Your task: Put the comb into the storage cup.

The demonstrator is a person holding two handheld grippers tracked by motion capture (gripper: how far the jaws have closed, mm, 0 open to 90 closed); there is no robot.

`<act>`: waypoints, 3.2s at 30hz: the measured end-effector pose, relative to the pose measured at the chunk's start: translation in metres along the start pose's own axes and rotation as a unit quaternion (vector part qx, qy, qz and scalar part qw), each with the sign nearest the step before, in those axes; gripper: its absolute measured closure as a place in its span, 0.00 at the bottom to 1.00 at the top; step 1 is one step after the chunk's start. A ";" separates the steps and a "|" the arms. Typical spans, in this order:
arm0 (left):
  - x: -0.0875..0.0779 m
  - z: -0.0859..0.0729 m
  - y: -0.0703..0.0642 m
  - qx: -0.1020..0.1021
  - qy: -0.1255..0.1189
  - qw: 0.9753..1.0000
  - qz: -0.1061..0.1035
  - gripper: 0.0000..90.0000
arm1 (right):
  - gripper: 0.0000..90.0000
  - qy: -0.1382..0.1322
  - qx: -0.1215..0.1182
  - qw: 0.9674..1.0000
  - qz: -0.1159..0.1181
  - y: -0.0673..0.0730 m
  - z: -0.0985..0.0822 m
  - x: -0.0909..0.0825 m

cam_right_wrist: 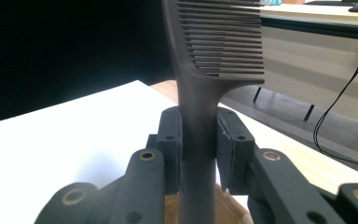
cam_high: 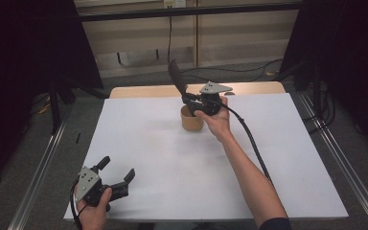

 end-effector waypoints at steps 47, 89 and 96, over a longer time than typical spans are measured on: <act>0.002 -0.001 -0.001 0.000 0.005 1.000 -0.003 0.03 | 0.81 0.042 -0.014 0.999 -0.012 -0.001 -0.037 -0.011; 0.006 0.000 -0.004 0.003 0.006 1.000 -0.006 0.03 | 0.43 0.008 0.021 0.999 -0.031 0.005 -0.020 -0.042; 0.005 -0.001 -0.002 0.001 0.006 1.000 -0.001 0.03 | 0.20 0.002 0.041 0.998 -0.046 -0.001 -0.022 -0.053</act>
Point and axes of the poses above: each handheld gripper's, and its own axes: x roughly forward along the jaws, z roughly out of its top, y roughly to its left, the point moved 7 cm from there along x, roughly forward along the jaws, and after that the axes turned 11 degrees about x, right-handed, at the moved point
